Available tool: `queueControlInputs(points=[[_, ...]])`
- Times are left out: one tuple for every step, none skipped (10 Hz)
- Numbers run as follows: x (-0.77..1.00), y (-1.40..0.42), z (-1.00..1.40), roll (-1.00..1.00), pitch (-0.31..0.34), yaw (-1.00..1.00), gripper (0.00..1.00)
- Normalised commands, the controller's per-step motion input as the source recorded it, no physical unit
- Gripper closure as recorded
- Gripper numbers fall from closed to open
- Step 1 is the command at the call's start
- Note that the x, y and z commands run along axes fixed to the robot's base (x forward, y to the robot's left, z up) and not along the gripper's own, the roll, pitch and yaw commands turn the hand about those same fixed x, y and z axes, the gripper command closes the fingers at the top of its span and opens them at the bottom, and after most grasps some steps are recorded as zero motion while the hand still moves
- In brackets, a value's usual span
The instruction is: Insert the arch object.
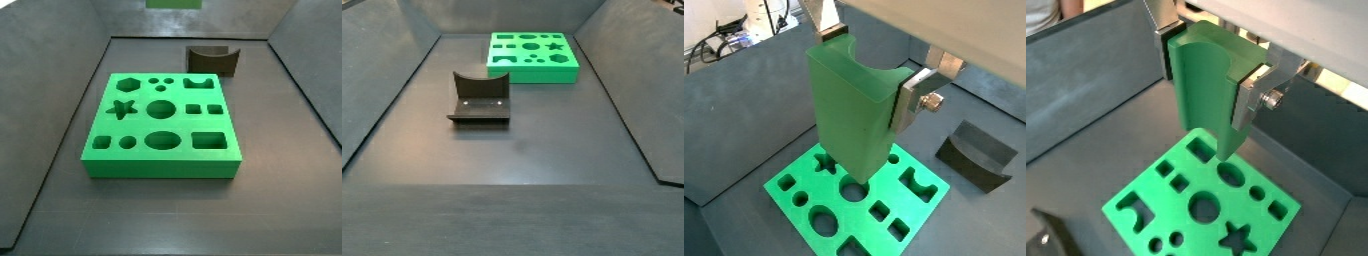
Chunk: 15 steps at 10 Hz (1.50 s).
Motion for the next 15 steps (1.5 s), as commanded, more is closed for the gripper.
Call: queueControlInputs(points=[[0.42,0.61,-1.00,0.00,0.000,0.22,1.00],[0.46,0.63,-1.00,0.00,0.000,0.21,1.00],[0.50,0.66,-1.00,0.00,0.000,0.21,1.00],[0.51,0.66,-1.00,0.00,0.000,0.21,1.00],[0.38,0.64,-0.97,0.11,-0.023,0.23,1.00],[0.30,0.63,-0.91,0.15,-0.043,0.25,1.00],[0.35,0.48,-1.00,0.08,-0.014,0.16,1.00],[0.67,0.24,-1.00,0.11,0.000,-0.10,1.00],[0.40,0.01,-0.82,0.27,-0.050,-0.49,1.00],[0.17,0.00,-0.74,0.30,-0.060,-0.37,1.00],[0.00,-0.09,-0.61,0.23,-0.194,-0.11,1.00],[0.00,0.05,-0.11,-0.05,-0.100,0.00,1.00],[0.01,0.09,0.00,-0.07,0.044,0.00,1.00],[0.03,0.00,-0.22,0.19,0.000,0.09,1.00],[0.00,0.00,-0.28,0.23,0.000,0.00,1.00]])
